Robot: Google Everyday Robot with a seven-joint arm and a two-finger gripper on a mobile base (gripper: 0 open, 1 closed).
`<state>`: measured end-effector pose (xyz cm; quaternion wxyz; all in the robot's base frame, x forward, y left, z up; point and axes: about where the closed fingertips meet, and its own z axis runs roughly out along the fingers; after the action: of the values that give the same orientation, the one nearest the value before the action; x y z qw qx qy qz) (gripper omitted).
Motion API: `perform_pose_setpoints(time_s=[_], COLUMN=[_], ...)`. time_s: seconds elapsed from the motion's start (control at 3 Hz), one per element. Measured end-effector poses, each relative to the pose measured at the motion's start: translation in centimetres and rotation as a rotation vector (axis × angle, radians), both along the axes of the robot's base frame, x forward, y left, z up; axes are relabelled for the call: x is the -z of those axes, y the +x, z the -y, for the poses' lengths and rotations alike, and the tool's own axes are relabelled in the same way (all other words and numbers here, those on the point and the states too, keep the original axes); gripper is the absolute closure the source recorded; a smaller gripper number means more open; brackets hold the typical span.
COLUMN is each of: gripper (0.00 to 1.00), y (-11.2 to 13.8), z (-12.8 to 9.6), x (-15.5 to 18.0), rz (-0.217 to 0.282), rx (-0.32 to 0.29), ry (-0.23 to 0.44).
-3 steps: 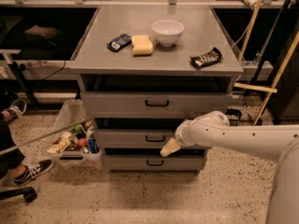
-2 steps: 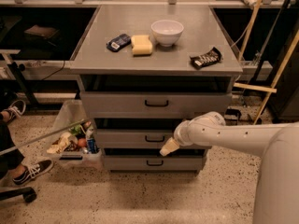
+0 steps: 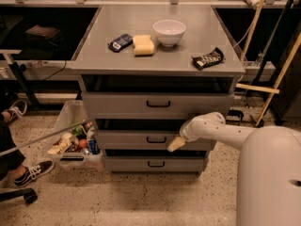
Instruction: Open middle drawer
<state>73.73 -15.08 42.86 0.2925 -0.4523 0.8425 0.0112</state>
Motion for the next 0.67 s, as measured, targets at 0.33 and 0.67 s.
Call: perform_pose_setpoints(time_s=[0.33,0.67], gripper=[0.19,0.42], y=[-0.12,-0.12], z=[0.06,0.05], x=[0.00,0.00], rz=[0.000,0.000], rx=[0.000,0.000], ry=[0.000,0.000])
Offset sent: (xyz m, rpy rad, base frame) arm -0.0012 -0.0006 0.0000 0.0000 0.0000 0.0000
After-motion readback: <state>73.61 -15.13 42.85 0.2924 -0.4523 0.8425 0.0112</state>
